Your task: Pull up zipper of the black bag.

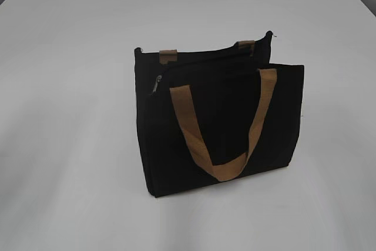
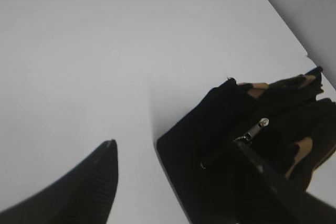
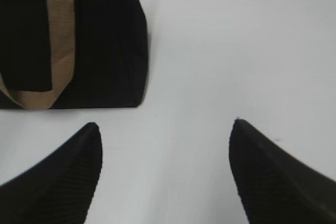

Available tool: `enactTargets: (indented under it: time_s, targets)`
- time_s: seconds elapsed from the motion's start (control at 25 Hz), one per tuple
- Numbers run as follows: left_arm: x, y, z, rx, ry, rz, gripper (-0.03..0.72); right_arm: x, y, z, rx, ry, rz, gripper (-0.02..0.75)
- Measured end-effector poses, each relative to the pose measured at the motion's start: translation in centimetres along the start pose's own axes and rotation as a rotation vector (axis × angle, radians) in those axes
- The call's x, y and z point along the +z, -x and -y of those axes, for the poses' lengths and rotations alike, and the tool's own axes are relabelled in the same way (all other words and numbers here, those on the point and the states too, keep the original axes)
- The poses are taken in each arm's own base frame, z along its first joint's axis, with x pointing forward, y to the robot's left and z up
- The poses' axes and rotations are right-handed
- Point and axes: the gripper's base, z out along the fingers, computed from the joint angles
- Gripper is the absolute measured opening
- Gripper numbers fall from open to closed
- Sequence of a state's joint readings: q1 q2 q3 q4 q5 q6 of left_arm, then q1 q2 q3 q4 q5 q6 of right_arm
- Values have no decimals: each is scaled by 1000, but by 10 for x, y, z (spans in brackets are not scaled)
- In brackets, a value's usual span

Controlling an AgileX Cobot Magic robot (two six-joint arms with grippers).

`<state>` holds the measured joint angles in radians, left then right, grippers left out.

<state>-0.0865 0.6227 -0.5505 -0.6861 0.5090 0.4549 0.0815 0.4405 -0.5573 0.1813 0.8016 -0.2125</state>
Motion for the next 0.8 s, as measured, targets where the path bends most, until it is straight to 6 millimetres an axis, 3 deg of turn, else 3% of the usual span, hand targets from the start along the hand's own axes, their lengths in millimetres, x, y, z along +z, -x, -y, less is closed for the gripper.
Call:
enactTargets:
  time_s: [0.16,0.36,0.56,0.8]
  targets:
    - [65,-8,-9,23,-109,-160,517,28,22,-5,-51,94,-83,580]
    - [125,-41,-8,55,-238,-345,524,70,49,-13,-118,182,-199,580]
    - [160,-75,3,80,-324,-467,525,103,69,-24,-185,227,-219,580]
    - [183,-96,21,146,-399,-509,525,136,87,-41,-226,262,-205,580]
